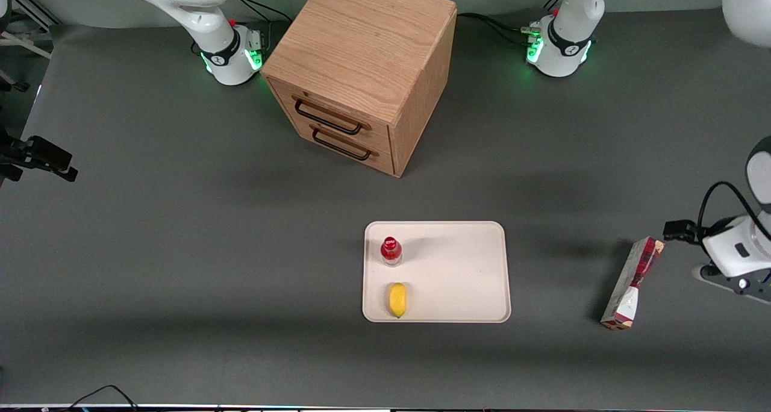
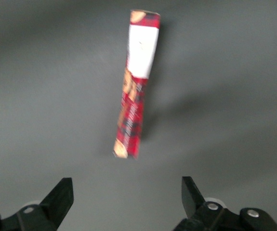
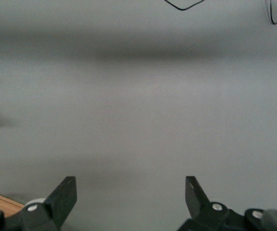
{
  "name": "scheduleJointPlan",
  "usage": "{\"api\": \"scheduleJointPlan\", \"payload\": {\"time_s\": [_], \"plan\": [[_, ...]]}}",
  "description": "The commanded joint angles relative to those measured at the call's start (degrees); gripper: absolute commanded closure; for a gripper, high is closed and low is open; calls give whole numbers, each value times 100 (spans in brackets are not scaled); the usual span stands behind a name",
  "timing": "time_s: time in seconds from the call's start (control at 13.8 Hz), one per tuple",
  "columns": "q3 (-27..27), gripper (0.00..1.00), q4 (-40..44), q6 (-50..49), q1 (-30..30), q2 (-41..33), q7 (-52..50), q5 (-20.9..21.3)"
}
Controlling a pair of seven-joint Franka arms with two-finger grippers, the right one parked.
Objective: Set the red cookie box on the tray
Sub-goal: 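Move the left gripper down toward the red-and-white cookie box, then close the left gripper on the cookie box's red end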
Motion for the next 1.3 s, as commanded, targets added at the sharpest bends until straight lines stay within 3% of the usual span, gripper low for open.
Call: {"api": "scheduleJointPlan", "payload": {"time_s": [0.0, 0.22, 0.51, 0.58, 0.65, 0.72, 1.23], "plan": [[28, 0, 214, 687, 30, 667, 267, -210], [28, 0, -206, 1462, 30, 985, 267, -588], [-25, 0, -550, 2244, 21, 1284, 267, -615], [-25, 23, -550, 2350, 21, 1337, 249, -624], [-25, 82, -550, 2352, 21, 1355, 232, -694], [-16, 100, -542, 2308, 30, 1355, 240, -877], [-25, 100, -472, 2159, 30, 1259, 223, -1046]]}}
